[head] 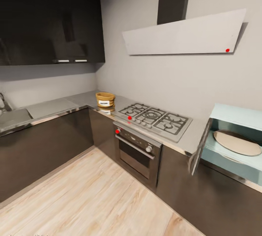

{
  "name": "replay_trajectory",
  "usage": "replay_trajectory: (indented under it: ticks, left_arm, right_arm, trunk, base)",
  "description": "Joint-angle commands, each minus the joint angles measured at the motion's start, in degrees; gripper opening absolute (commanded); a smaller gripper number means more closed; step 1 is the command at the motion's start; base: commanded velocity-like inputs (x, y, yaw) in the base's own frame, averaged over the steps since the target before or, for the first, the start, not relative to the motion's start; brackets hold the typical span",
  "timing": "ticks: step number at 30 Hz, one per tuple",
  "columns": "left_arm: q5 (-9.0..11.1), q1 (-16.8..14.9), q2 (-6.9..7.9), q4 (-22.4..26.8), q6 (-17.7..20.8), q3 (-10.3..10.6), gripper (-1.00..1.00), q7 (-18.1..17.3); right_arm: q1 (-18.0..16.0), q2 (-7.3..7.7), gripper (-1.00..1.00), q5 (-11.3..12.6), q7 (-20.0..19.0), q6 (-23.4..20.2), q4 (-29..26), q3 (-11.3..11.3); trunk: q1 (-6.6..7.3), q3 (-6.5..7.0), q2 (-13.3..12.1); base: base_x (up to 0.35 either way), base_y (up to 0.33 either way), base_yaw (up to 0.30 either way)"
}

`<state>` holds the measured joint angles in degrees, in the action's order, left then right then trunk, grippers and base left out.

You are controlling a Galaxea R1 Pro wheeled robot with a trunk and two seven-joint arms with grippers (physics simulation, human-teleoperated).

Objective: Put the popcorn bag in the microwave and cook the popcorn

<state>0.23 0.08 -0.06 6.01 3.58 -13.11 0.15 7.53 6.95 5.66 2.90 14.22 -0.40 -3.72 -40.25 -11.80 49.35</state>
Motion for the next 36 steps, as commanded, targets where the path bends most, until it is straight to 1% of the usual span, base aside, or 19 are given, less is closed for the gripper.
replay_trajectory:
  ticks: [1,3,9,11,13,19,23,26,36]
  left_arm:
    - [0.03,0.01,0.01,0.15,0.36,-0.15,1.0,0.02]
    - [0.03,0.01,0.3,0.15,0.52,-0.16,1.0,0.02]
    - [0.03,0.01,1.92,0.16,1.15,-0.16,1.0,0.02]
    - [0.03,0.01,3.3,0.15,1.22,-0.12,1.0,0.02]
    - [0.03,0.01,4.19,0.15,1.24,-0.04,1.0,0.02]
    - [0.03,0.01,4.77,-0.74,1.34,0.02,1.0,0.02]
    - [0.03,0.01,6.1,-1.05,1.34,0.04,1.0,-0.06]
    - [0.03,0.01,6.46,-1.12,1.34,0.07,1.0,-0.06]
    - [0.03,0.01,6.65,-1.43,1.34,0.1,1.0,-0.06]
  right_arm:
    - [0.03,0.0,1.0,0.58,0.09,0.19,-0.04,-0.41]
    - [0.03,0.0,1.0,0.58,0.09,0.15,-0.02,-0.41]
    - [0.03,0.0,1.0,0.58,0.09,0.17,-0.04,-0.5]
    - [0.03,0.0,1.0,0.58,0.09,0.19,-0.04,-0.5]
    - [0.03,0.0,1.0,0.58,0.09,0.18,-0.04,-0.5]
    - [0.03,0.0,1.0,0.58,0.09,0.17,-0.04,-0.5]
    - [0.03,0.0,1.0,0.58,0.09,0.18,-0.02,-0.5]
    - [0.03,0.0,1.0,0.58,0.09,0.17,-0.02,-0.5]
    - [0.03,0.0,1.0,0.58,0.09,0.14,-0.04,-0.57]
  trunk:
    - [-0.04,-0.06,0.06]
    - [-0.04,-0.06,0.06]
    - [-0.04,-0.06,0.06]
    - [-0.04,-0.06,0.06]
    - [-0.04,-0.06,0.06]
    - [-0.04,-0.06,0.06]
    - [-0.04,-0.06,0.06]
    - [-0.04,-0.06,0.06]
    - [-0.04,-0.06,0.06]
  base:
    - [0.211,0.245,0.25]
    - [0.232,0.23,0.252]
    - [0.249,0.214,0.253]
    - [0.284,0.164,0.253]
    - [0.295,0.143,0.251]
    - [0.302,0.131,0.205]
    - [0.3,0.135,0.179]
    - [0.282,0.176,0.114]
    - [0.271,0.193,0.011]
